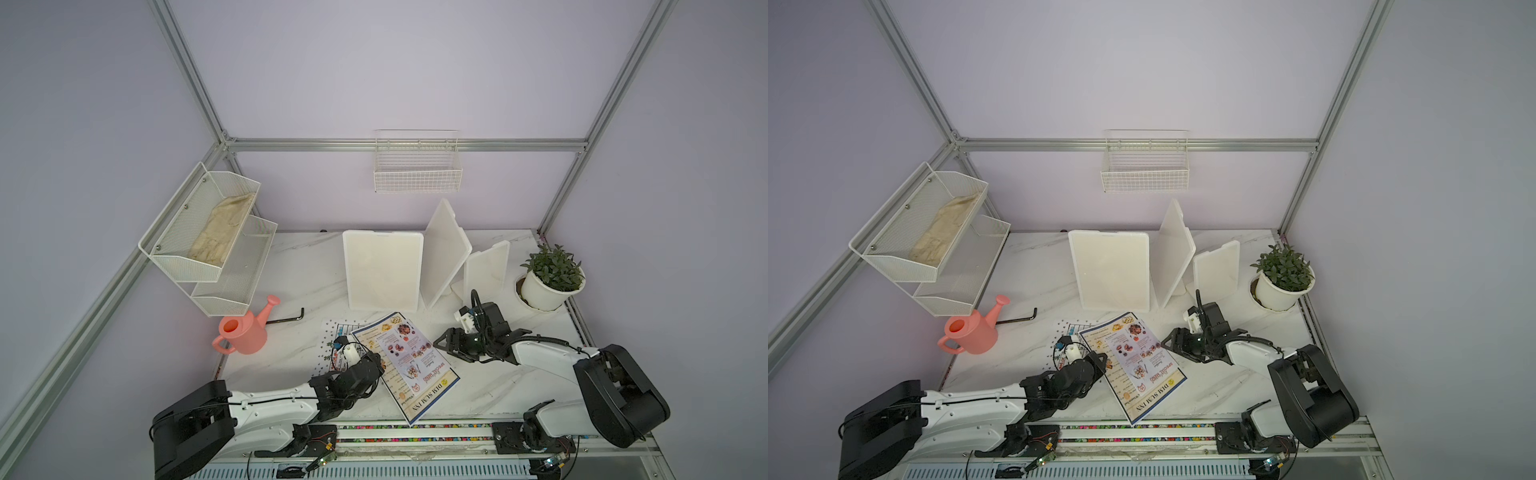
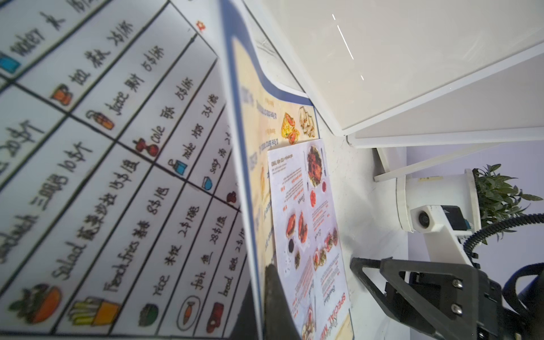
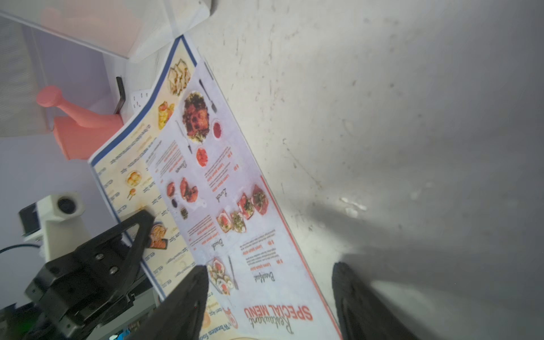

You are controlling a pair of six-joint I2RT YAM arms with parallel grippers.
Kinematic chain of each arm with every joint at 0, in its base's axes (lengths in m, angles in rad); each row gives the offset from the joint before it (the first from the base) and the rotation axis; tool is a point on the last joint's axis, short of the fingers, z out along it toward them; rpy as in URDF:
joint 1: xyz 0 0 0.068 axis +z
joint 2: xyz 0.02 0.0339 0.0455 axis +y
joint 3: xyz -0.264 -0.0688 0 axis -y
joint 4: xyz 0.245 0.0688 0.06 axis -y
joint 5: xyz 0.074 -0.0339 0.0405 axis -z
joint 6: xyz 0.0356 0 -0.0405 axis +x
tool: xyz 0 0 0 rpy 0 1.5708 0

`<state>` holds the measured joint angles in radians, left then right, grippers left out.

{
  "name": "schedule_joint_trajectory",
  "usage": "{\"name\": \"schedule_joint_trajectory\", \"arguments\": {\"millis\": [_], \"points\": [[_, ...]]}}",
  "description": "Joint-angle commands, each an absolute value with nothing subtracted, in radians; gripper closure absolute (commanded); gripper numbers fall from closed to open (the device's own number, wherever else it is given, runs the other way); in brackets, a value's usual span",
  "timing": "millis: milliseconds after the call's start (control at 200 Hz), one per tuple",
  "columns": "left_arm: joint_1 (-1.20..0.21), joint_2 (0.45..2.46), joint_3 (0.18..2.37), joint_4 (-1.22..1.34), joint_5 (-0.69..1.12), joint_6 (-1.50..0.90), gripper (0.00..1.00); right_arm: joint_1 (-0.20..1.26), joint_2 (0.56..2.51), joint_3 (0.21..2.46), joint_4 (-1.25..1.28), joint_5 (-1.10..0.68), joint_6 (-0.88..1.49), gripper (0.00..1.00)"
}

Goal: Insert the menus into the narrow rack
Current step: Pick up the menu from the center of the board.

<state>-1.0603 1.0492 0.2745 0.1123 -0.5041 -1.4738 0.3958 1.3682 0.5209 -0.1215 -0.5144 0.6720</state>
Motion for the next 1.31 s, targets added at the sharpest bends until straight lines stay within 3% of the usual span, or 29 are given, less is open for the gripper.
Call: {"name": "schedule_joint_trajectory", "arguments": {"millis": [0, 410, 680, 1085, 1300], "points": [[-1.056, 0.972, 0.398, -0.06, -0.535, -1.398, 1.0, 0.399, 1.291, 0.579, -0.312, -0.304, 0.666, 0.27], [-1.047, 0.915, 0.746, -0.337, -0.586, -1.183, 1.0, 0.4, 1.137, 0.688, -0.491, -0.06, 0.629, 0.25], [-0.968, 0.966, 1.069, -0.604, -0.489, -0.794, 1.0, 0.399, 1.05, 0.767, -0.542, 0.03, 0.575, 0.23], [-0.876, 1.178, 1.626, -0.961, -0.281, -0.279, 1.0, 0.4, 0.978, 0.964, -0.446, -0.049, 0.372, 0.13], [-0.856, 1.308, 1.809, -1.034, -0.145, -0.066, 1.0, 0.399, 1.007, 1.084, -0.425, -0.197, 0.25, 0.12]]}}
